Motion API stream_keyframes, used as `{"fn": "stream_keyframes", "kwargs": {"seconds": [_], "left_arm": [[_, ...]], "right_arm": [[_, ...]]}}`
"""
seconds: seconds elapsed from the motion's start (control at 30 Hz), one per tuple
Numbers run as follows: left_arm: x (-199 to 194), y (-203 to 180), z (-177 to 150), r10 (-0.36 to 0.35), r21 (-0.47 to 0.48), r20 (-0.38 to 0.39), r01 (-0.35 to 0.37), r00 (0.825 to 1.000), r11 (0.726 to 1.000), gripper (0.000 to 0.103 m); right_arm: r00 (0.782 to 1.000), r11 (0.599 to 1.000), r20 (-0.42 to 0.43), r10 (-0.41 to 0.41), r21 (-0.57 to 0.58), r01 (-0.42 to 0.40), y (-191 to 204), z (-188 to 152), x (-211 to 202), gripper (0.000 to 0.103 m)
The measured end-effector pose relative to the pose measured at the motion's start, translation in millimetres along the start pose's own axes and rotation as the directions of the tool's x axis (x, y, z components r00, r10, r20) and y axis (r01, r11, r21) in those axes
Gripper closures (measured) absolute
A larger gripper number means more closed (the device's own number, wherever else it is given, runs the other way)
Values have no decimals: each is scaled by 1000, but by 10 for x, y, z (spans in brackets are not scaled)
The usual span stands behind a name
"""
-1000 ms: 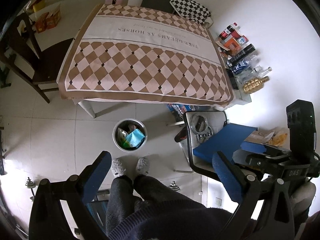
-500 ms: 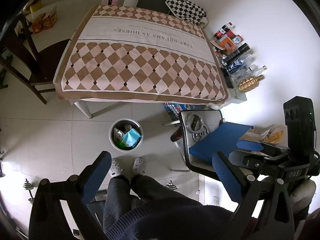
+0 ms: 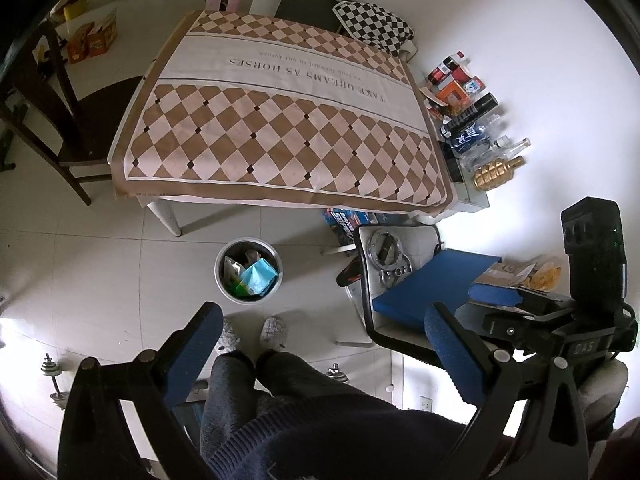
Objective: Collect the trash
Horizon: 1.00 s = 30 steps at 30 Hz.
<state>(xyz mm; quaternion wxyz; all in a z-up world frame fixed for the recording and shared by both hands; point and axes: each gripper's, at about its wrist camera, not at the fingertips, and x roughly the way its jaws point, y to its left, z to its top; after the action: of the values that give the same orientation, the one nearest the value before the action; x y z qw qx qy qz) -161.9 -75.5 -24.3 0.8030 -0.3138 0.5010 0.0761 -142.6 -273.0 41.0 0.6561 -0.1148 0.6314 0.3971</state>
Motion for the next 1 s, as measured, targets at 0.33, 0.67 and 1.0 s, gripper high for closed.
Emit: {"fn": "stream_keyframes", "kwargs": {"seconds": [0.33,0.67,1.0], "left_arm": [[-5,20,-5,-2,5,0,2,1000,1000,0],[-11,32,-3,-3,7,-4,3,1000,1000,0],[-22,39,-7,-3,5,-2,3,1000,1000,0]], "right_arm": [[1000,1000,-10,10,-7,-10,-32,-16,-31,0],[1000,1000,-15,9,-14,-10,-45,-29,-47,0],[1000,1000,-15,11,-13,-11,-27,-27,-39,0]]}}
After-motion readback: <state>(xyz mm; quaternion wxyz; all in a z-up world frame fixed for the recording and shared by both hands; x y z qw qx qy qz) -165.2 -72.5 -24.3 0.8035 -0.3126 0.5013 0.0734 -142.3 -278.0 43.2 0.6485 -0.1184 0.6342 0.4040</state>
